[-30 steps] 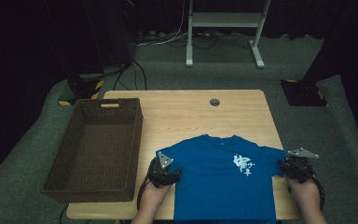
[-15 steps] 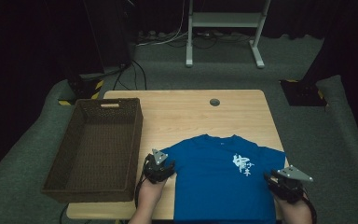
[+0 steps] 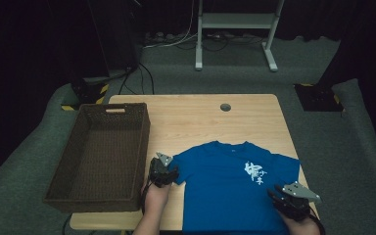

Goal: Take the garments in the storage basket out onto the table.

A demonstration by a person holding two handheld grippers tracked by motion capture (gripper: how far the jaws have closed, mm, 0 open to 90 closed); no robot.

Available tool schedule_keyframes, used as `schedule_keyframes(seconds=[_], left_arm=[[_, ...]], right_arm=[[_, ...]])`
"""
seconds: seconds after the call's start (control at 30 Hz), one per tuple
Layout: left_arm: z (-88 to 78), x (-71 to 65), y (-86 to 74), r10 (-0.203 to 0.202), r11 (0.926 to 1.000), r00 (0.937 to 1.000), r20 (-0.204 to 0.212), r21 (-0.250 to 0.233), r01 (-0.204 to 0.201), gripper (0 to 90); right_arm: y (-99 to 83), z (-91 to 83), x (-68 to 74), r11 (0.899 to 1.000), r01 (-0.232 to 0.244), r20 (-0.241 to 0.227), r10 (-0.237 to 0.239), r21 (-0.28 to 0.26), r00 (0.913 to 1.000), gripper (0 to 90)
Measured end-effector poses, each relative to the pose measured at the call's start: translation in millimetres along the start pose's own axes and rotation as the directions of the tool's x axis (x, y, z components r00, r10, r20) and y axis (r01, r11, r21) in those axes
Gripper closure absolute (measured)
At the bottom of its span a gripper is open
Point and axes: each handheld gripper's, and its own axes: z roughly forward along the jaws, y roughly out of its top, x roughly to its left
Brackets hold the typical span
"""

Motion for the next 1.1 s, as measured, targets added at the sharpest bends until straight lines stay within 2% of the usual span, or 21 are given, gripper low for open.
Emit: schedule_keyframes(seconds=[0.17,0.33,0.43,0.57,0.63,0.77,0.83,0.93,1.1], left_arm=[[2.0,0.4,-0.2,-0.010,1.0000,0.9998,-0.017,-0.001,0.010,33.5],[4.8,3.6,0.8,-0.051,0.9987,0.9985,0.020,0.011,0.050,29.2],[5.5,4.4,2.4,-0.059,0.9982,0.9976,0.037,0.013,0.058,28.2],[6.7,5.8,4.5,-0.083,0.9966,0.9950,0.056,0.005,0.083,34.9],[6.9,7.7,4.4,-0.114,0.9935,0.9913,0.067,-0.003,0.114,43.5],[7.1,9.9,3.8,-0.135,0.9908,0.9891,0.059,-0.002,0.135,51.1],[6.8,10.2,3.4,-0.135,0.9908,0.9895,0.051,-0.003,0.136,53.4],[6.3,8.8,2.6,-0.112,0.9936,0.9934,0.025,-0.004,0.112,59.8],[4.4,7.9,1.9,-0.107,0.9942,0.9922,0.065,0.000,0.107,77.5]], right_arm=[[-0.5,0.6,1.5,1.000,0.008,-0.001,-0.008,0.002,1.0000,63.1],[-1.3,2.3,2.3,1.000,0.006,-0.005,-0.006,0.009,1.0000,62.9],[-1.7,3.1,2.2,1.000,0.008,-0.008,-0.008,0.010,0.9999,62.7],[-2.1,3.8,3.0,1.000,0.007,-0.010,-0.007,0.013,0.9999,62.5],[-2.2,3.8,3.2,1.000,0.008,-0.011,-0.008,0.014,0.9999,62.4],[-2.5,3.7,3.0,1.000,0.007,-0.013,-0.007,0.013,0.9999,62.3],[-2.6,3.9,3.1,1.000,0.005,-0.015,-0.005,0.013,0.9999,62.2],[-2.7,4.0,3.1,1.000,0.005,-0.017,-0.005,0.013,0.9998,62.2],[-2.9,5.0,3.0,1.000,0.000,-0.024,0.000,0.015,0.9997,62.2]])
